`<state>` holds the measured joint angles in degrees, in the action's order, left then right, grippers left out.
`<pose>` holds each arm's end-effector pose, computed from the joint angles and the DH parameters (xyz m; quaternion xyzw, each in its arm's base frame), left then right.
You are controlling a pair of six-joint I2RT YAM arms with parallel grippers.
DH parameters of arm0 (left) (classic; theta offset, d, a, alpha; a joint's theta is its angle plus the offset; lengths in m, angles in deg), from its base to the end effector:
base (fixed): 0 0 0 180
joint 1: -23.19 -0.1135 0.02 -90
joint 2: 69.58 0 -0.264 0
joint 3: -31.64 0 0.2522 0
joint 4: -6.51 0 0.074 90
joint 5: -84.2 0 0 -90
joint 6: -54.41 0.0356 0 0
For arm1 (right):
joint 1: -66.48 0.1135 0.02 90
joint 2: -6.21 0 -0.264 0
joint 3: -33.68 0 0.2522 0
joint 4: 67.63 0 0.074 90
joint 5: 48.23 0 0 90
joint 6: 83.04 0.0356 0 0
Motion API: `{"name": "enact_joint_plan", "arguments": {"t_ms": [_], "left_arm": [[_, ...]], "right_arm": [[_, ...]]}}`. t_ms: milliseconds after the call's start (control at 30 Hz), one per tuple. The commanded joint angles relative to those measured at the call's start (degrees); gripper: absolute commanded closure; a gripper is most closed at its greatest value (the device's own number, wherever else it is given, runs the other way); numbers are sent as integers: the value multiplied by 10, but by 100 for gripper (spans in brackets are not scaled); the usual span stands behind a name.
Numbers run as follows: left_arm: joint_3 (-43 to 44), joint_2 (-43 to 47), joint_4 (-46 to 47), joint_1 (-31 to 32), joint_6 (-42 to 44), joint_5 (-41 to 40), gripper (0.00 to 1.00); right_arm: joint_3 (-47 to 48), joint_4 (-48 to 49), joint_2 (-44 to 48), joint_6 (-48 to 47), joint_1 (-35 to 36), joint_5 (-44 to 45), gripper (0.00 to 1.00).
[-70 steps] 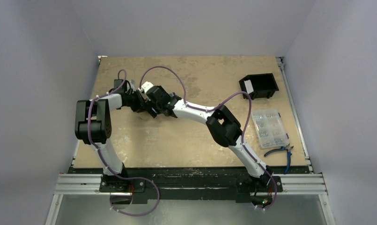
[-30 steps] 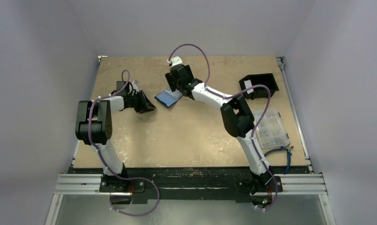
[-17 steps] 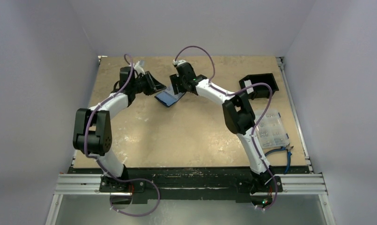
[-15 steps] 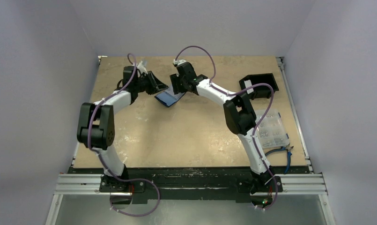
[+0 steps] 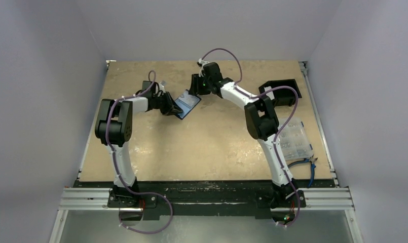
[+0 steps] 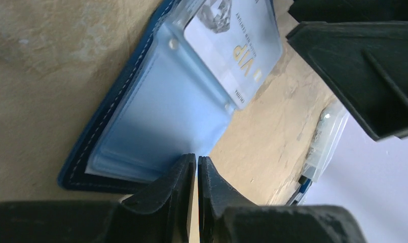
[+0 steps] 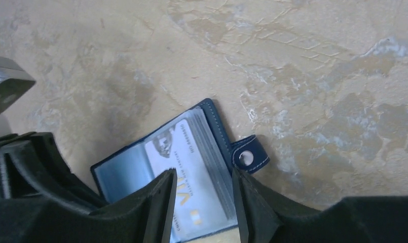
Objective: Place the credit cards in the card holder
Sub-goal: Open the card holder at the center of the board.
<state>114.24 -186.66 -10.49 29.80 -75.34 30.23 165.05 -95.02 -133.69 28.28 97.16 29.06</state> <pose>0.4069 -0.0682 0.1254 -0.1582 0.8896 -0.3919 0.1734 0.4771 0.2922 0.1824 -0.1224 0.8782 0.2867 0.3629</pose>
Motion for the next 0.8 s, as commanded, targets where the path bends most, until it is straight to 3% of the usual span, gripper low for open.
{"name": "enact_joint_plan", "arguments": {"t_ms": [0, 133, 367, 767], "left_arm": [[-1, -12, -86, -33, 66, -22, 87], [-11, 13, -108, -53, 91, -57, 87], [-5, 46, -137, -53, 132, -103, 85], [-132, 175, -116, -95, 106, -66, 83]], "right_arm": [[-68, 68, 20, 27, 4, -29, 47], [-123, 96, 23, 63, 5, -34, 49], [-252, 213, 80, 165, 15, -61, 62], [-166, 159, 35, 70, 85, -81, 57]]}}
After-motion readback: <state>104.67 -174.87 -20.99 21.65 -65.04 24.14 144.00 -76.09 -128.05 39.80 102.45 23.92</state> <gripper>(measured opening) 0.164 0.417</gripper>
